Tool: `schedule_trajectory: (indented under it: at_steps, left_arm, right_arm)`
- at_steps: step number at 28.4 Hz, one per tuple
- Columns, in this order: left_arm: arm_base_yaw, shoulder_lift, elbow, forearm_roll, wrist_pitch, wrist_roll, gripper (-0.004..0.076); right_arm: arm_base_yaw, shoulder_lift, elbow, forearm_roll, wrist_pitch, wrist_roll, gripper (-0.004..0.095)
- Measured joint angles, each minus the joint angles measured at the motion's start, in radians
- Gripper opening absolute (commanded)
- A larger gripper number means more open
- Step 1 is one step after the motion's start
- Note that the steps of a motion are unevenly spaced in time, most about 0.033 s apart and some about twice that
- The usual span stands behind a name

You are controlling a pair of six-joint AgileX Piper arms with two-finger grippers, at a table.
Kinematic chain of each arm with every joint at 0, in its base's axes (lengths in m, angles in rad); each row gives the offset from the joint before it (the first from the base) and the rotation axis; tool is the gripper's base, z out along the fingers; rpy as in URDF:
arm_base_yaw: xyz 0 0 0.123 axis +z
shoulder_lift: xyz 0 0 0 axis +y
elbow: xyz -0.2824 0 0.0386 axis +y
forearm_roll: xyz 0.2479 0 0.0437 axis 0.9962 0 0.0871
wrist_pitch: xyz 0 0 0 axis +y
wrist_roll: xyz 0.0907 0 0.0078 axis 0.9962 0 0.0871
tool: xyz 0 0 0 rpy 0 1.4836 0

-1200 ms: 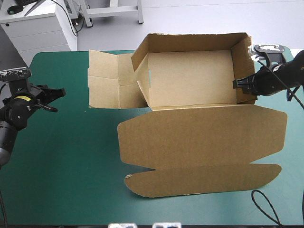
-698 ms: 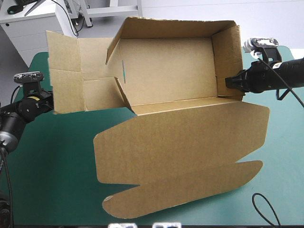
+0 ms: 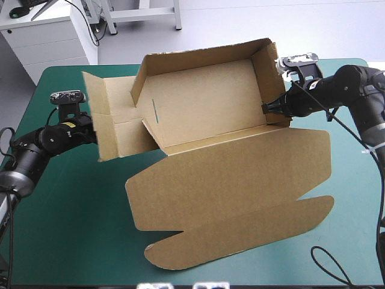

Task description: Fold the box

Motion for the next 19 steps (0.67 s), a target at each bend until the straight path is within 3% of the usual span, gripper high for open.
schedule_trajectory:
  at_steps: [7, 13, 19]
  left_arm:
    - [0.0, -0.032, 0.0, -0.224, 0.109, 0.126, -0.0008]
    - [0.0, -0.032, 0.0, -0.577, 0.185, 0.337, -0.0008]
    - [0.0, -0.032, 0.0, -0.741, 0.252, 0.406, -0.0008]
  right_arm:
    - [0.0, 0.022, 0.0, -0.008, -0.014, 0.013, -0.0008]
    - [0.0, 0.023, 0.0, -0.011, -0.018, 0.022, -0.0006]
    - [0.0, 0.024, 0.0, -0.012, -0.021, 0.037, -0.0004]
